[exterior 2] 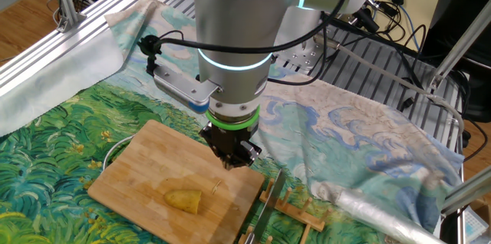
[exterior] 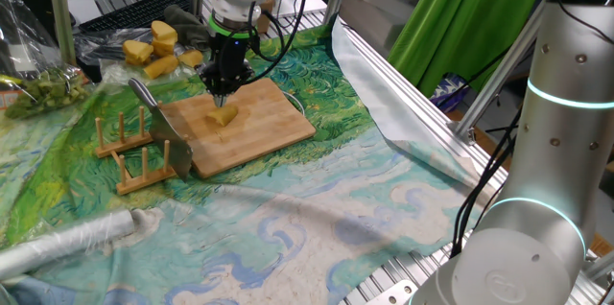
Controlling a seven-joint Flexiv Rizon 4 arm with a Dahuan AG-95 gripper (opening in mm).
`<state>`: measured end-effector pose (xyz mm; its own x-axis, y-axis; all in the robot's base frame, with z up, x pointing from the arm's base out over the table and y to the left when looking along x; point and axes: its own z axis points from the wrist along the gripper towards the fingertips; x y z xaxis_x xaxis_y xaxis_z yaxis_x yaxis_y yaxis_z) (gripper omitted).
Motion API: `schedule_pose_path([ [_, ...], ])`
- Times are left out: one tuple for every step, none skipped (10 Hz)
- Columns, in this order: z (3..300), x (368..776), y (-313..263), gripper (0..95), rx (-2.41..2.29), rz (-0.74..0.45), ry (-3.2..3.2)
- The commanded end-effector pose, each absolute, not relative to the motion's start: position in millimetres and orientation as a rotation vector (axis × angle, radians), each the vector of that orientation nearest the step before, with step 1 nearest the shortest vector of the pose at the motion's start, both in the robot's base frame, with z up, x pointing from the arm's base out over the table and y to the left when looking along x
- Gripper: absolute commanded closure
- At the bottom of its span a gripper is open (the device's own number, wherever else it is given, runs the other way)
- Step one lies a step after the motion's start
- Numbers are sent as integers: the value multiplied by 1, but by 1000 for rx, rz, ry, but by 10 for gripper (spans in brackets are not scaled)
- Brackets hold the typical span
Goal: Chop the potatoes
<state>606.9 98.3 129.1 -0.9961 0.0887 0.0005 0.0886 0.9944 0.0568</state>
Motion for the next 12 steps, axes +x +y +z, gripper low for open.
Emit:
schedule_pose_path([
  [117, 614, 108, 950, 125, 61, 3143],
  [113, 616, 111, 950, 125, 63, 3142],
  [111, 617, 113, 950, 127, 68, 3141],
  [107, 621, 117, 950, 130, 75, 3139],
  [107, 623, 121, 950, 131, 76, 3139],
  [108, 624, 125, 950, 135, 75, 3140],
  [107, 625, 129, 950, 147, 72, 3140],
  [106, 627, 133, 950, 159, 70, 3140],
  [106, 630, 136, 950, 177, 69, 3140],
  [107, 633, 139, 950, 203, 71, 3138],
  [107, 634, 141, 950, 211, 72, 3138],
  [108, 635, 141, 760, 215, 71, 3141],
])
